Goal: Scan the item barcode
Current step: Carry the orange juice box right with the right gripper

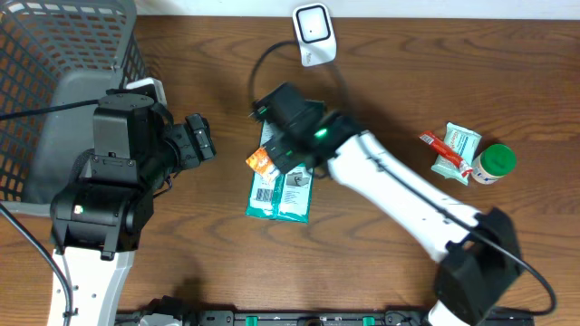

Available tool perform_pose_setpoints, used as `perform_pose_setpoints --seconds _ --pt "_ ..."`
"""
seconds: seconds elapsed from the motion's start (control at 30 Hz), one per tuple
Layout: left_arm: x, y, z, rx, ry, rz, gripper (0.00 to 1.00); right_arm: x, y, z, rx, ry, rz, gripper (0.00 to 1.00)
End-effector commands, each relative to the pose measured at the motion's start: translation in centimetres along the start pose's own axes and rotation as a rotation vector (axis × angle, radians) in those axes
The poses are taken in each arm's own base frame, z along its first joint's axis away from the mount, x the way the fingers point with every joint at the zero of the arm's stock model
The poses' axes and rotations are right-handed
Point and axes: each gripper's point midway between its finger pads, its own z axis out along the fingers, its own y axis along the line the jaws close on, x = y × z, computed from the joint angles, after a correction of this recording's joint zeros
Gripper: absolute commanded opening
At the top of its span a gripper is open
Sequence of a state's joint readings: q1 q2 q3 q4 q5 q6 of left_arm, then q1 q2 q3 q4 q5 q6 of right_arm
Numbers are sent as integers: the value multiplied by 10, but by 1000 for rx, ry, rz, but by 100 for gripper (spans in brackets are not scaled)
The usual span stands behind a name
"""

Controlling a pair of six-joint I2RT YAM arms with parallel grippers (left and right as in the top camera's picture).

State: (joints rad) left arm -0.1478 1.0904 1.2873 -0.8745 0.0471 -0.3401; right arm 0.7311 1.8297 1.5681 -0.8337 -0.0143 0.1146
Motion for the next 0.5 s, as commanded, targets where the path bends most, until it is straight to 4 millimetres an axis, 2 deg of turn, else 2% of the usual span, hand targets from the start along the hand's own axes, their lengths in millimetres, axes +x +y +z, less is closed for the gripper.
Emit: perform_pose_setpoints --seconds 0.0,0.07,0.17,0.3,0.47 --pt "-3 -2 -3 9 -9 3 90 14 -8 1 -141 81 128 4" --pt "-3 -2 -3 9 -9 3 90 18 -14 2 -164 95 147 27" --pt "-3 -2 -3 9 -9 3 90 14 -11 5 -167 78 137 43" --pt "-3 -2 -3 9 -9 3 90 3 6 9 -95 21 58 48" --pt "-3 -2 -3 9 -9 3 90 -3 14 21 169 -40 -66 56"
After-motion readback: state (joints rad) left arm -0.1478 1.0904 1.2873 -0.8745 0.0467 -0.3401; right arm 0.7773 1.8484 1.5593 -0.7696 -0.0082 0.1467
